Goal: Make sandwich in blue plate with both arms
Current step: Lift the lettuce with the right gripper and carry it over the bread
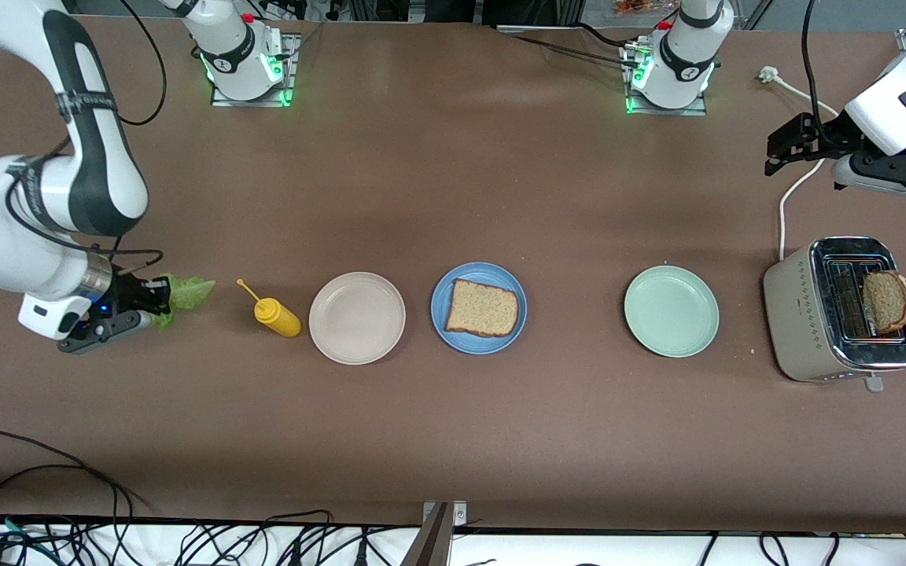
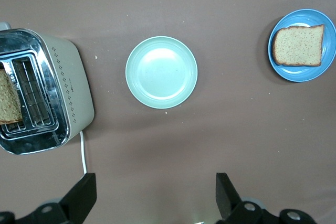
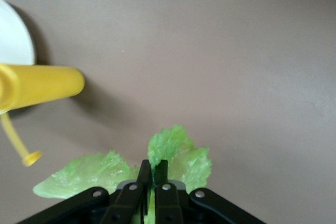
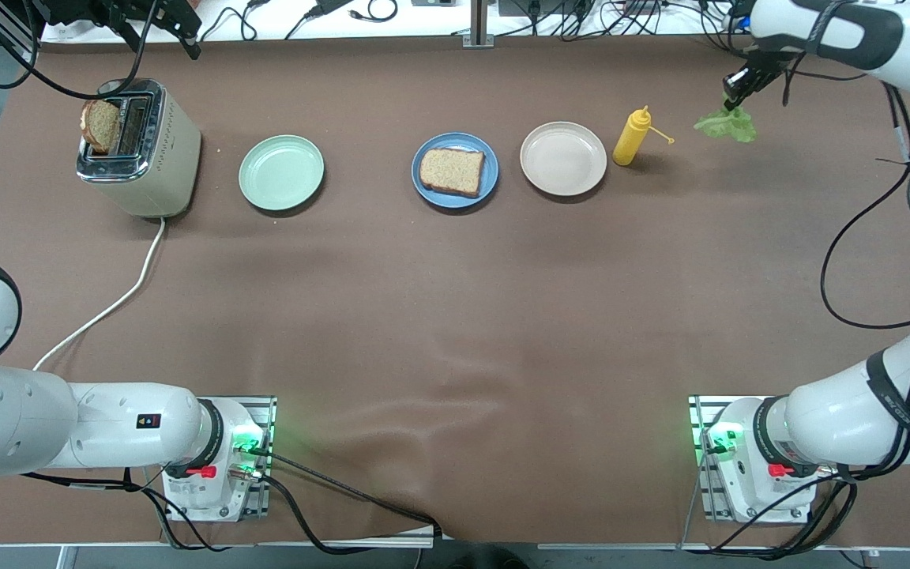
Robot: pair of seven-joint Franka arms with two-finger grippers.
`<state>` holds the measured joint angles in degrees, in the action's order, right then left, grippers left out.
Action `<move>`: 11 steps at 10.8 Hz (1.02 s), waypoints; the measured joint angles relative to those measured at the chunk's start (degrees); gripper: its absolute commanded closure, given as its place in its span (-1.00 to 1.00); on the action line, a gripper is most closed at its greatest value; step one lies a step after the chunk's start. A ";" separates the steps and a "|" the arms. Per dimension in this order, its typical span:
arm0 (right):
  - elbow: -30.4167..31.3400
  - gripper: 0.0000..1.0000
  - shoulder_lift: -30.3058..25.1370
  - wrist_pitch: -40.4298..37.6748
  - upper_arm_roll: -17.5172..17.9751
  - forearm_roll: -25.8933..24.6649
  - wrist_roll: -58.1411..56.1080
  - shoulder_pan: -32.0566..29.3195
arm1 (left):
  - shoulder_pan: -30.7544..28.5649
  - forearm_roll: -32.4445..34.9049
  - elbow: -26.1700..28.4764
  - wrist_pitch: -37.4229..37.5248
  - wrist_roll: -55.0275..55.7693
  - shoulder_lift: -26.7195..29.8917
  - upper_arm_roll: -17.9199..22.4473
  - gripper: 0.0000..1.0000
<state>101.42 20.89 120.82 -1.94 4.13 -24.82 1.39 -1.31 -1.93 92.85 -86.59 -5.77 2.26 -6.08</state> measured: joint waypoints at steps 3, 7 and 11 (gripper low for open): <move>0.05 1.00 -6.20 -8.19 0.04 0.00 0.35 0.00 | 0.01 0.00 -0.04 0.00 0.00 -0.09 -0.01 -1.00; -2.36 1.00 -9.49 -14.54 0.83 0.15 9.61 3.82 | 0.03 0.00 -0.06 0.01 0.00 -0.15 -0.04 -1.00; -9.98 1.00 -6.62 -19.51 0.56 0.99 24.91 13.72 | 0.06 0.00 -0.10 0.01 0.00 -0.20 -0.07 -1.00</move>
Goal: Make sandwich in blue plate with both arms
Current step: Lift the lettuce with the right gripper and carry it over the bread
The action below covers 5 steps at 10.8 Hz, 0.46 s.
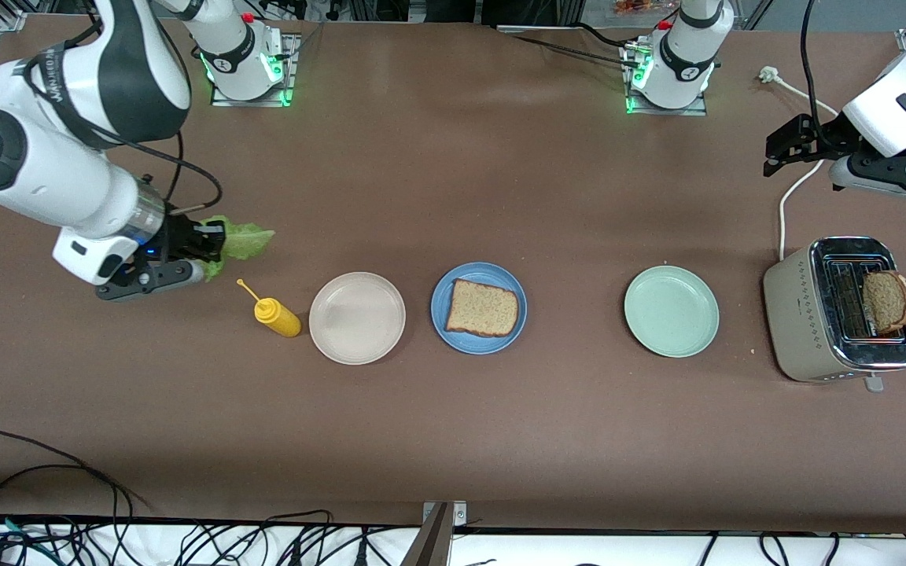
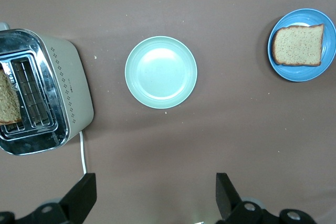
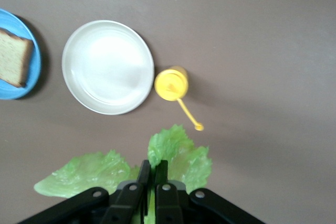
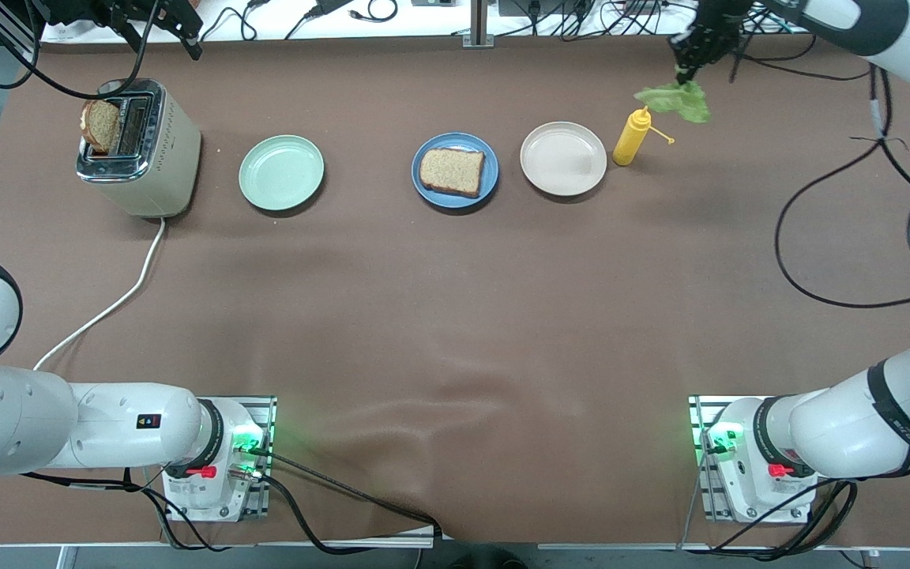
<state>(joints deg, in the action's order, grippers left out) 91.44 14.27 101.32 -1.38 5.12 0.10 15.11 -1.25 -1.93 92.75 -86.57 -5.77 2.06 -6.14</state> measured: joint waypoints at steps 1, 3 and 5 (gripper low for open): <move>-2.72 1.00 1.91 -0.96 -0.65 0.77 3.22 2.04 | 0.00 0.00 -0.01 0.00 0.00 -0.01 0.00 -1.00; -6.67 1.00 6.05 -1.13 -2.73 2.89 9.34 6.14 | 0.00 0.00 -0.05 0.00 0.00 -0.04 0.01 -1.00; -11.84 1.00 11.11 -1.10 -6.01 5.87 16.17 12.09 | 0.00 0.00 -0.07 0.01 0.00 -0.06 0.00 -1.00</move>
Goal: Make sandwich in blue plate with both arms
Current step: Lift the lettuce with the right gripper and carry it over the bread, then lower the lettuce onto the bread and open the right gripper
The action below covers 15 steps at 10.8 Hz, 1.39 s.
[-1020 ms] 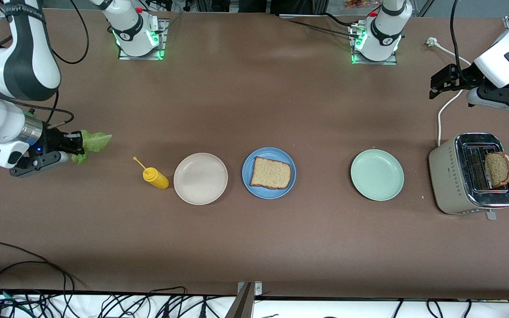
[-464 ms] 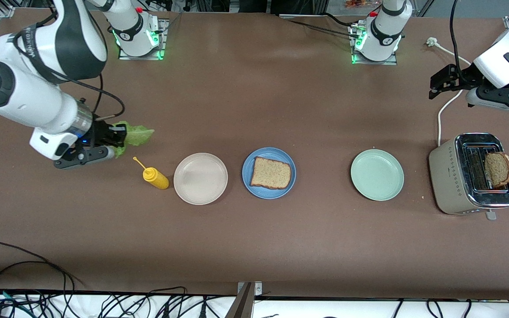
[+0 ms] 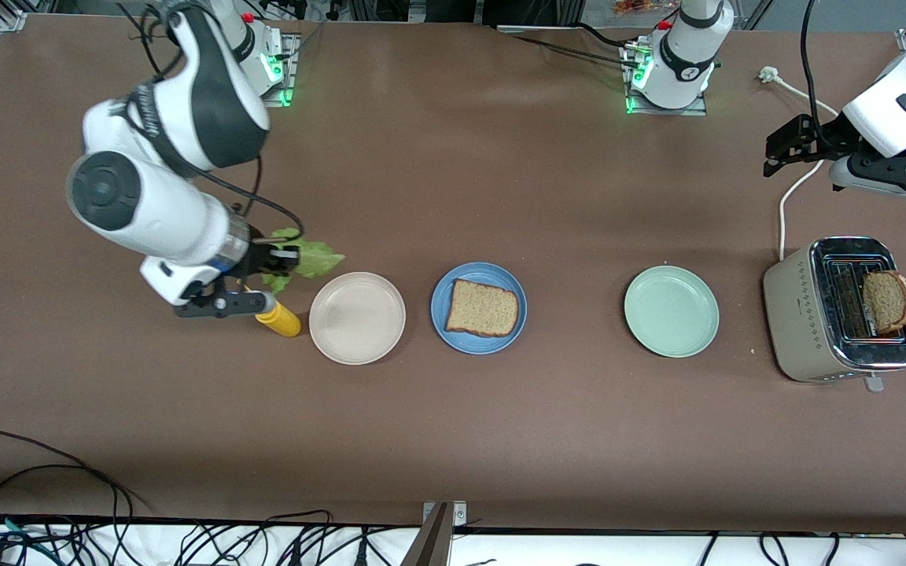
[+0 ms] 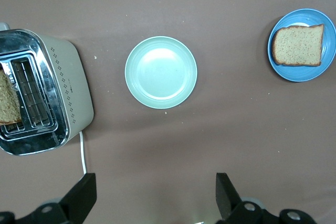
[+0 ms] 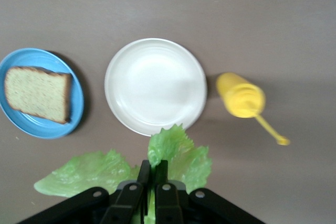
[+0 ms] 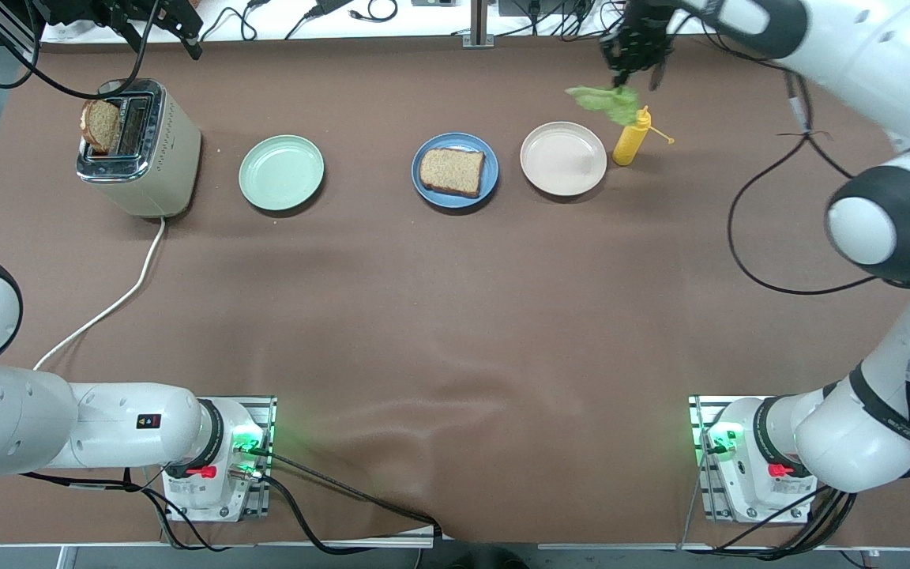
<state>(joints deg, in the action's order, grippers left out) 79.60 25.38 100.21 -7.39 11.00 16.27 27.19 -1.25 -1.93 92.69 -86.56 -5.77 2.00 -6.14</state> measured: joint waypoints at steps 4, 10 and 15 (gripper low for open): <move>-10.84 1.00 10.36 0.49 -4.46 2.41 14.77 10.68 | 0.01 0.00 -0.03 0.01 0.00 -0.03 -0.01 -1.00; -17.29 1.00 22.16 8.65 -4.95 2.69 32.61 18.57 | 0.02 0.00 -0.04 0.02 0.00 -0.05 -0.02 -1.00; -20.39 1.00 29.24 15.71 -5.02 2.73 42.34 22.30 | 0.02 0.00 -0.05 0.03 0.00 -0.06 -0.02 -1.00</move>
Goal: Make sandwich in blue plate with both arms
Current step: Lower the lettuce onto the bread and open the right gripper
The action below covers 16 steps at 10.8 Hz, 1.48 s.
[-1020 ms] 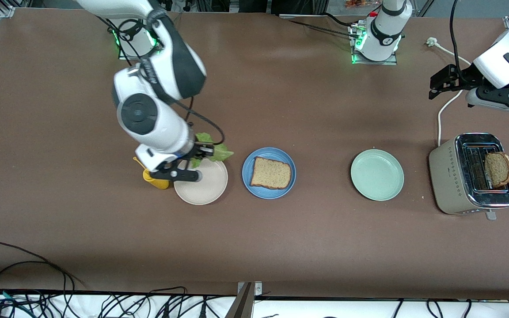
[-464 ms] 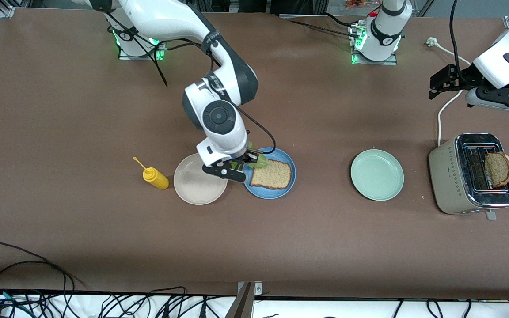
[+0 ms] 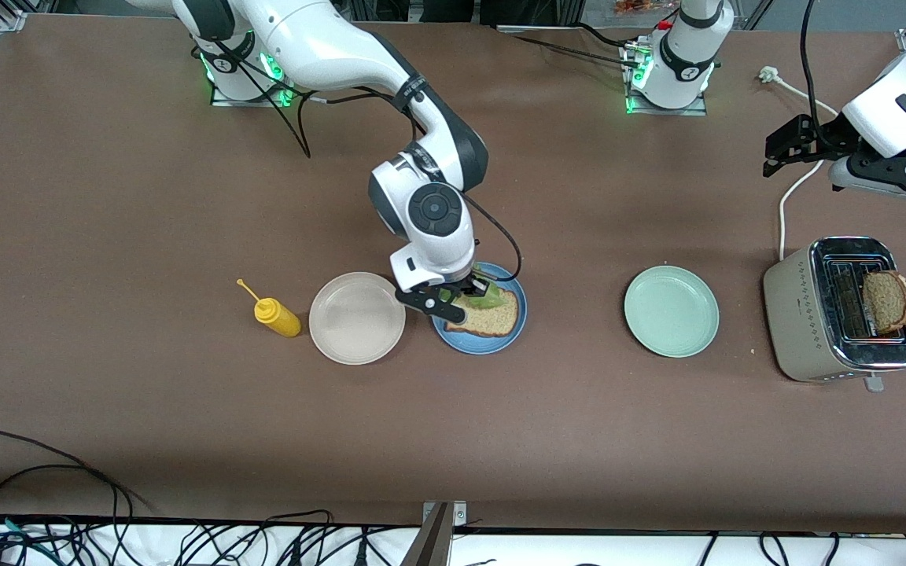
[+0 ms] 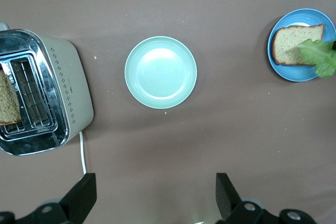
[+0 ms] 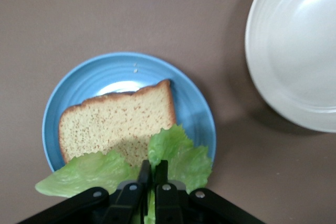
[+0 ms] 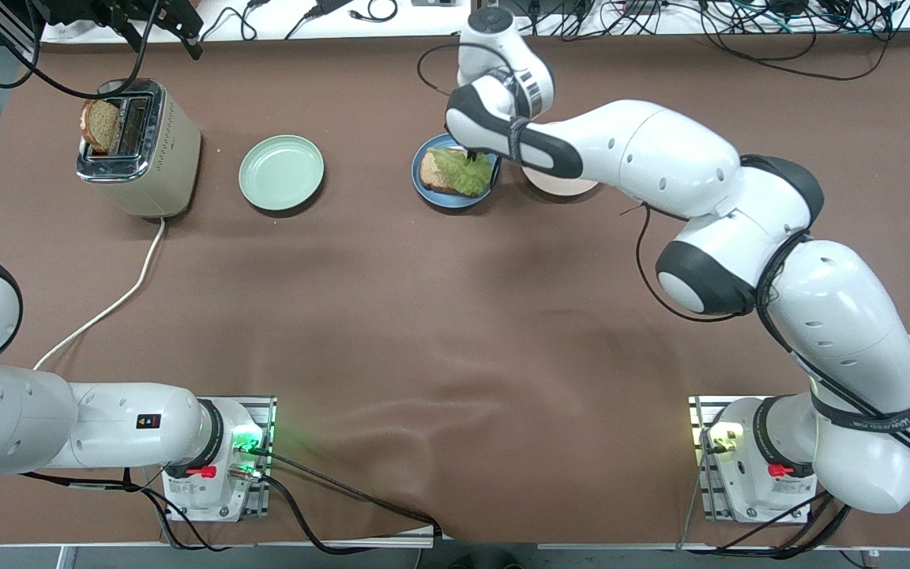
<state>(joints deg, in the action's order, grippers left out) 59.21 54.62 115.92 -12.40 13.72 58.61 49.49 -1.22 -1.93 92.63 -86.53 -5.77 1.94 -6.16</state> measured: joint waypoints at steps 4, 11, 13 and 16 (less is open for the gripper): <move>-0.24 1.00 2.13 2.46 -1.14 0.00 2.63 2.70 | 0.00 0.00 0.00 0.00 0.00 0.00 0.00 -1.00; -0.39 -0.64 3.83 4.97 -3.56 0.00 2.75 4.04 | 0.00 0.00 0.00 0.00 0.00 -0.01 0.00 -1.00; -0.47 -1.00 4.17 5.85 -3.91 0.00 2.75 4.12 | 0.00 0.00 0.00 0.00 0.00 -0.01 0.00 -1.00; -0.51 -1.00 5.77 6.47 -5.97 -0.12 1.51 5.30 | 0.00 0.00 0.00 0.00 0.00 -0.01 0.00 -1.00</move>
<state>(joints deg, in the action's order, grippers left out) 58.70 60.39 122.39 -18.37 13.60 60.12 54.79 -1.22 -1.93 92.63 -86.53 -5.77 1.93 -6.16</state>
